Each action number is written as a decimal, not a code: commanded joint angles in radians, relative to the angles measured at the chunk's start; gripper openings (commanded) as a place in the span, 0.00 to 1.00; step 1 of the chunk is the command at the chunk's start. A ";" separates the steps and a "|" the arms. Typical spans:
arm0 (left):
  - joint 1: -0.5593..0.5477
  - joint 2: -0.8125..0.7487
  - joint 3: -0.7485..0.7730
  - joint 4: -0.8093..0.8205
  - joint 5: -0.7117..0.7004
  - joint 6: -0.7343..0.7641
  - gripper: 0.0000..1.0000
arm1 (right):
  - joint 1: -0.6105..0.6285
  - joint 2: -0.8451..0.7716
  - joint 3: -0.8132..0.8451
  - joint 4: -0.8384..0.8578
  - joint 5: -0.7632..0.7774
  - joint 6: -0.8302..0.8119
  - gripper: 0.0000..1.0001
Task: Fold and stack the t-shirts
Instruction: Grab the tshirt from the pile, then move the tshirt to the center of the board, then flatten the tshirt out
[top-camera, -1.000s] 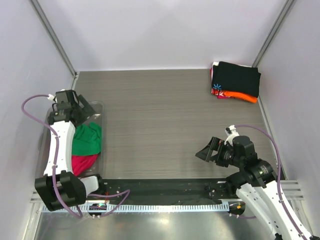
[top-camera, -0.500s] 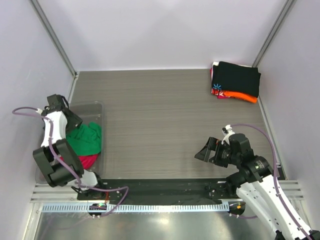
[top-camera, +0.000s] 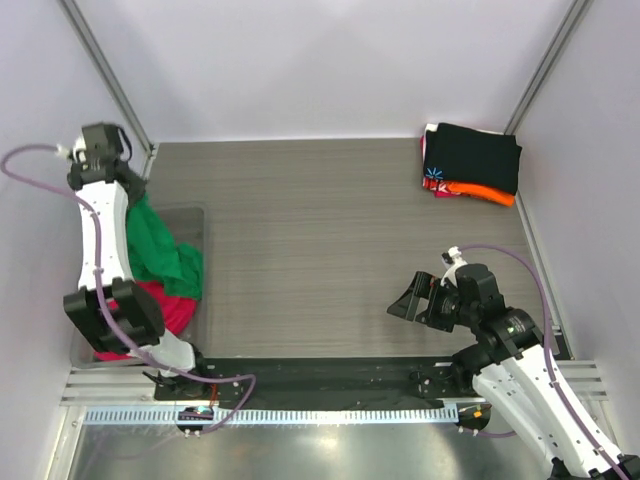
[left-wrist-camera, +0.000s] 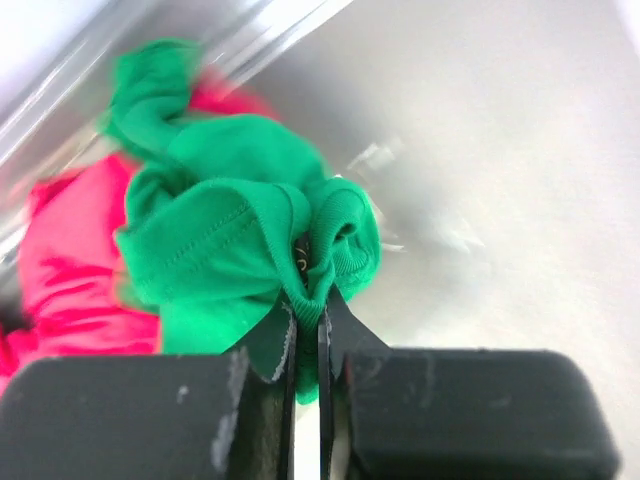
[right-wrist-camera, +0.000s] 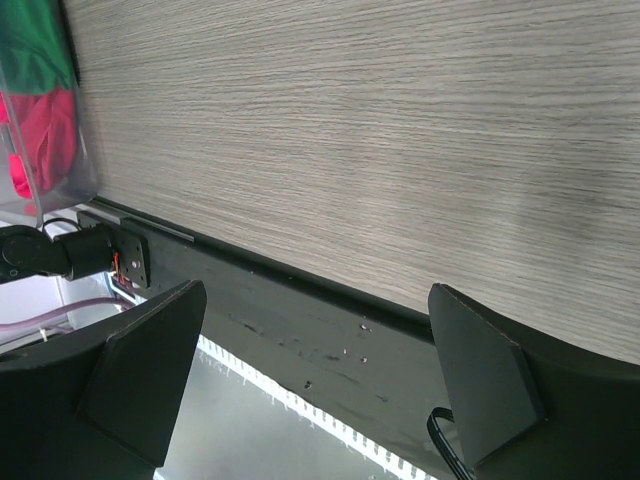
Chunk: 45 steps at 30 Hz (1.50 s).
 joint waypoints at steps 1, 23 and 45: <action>-0.140 -0.137 0.293 -0.090 -0.060 -0.060 0.00 | 0.000 -0.009 0.023 0.038 -0.014 -0.002 1.00; -0.770 -0.451 -0.123 0.331 0.665 -0.057 1.00 | 0.001 -0.115 0.315 -0.040 0.363 0.038 1.00; -1.402 0.009 -0.183 0.433 0.129 0.061 0.96 | -0.002 -0.049 0.343 -0.179 0.630 0.181 1.00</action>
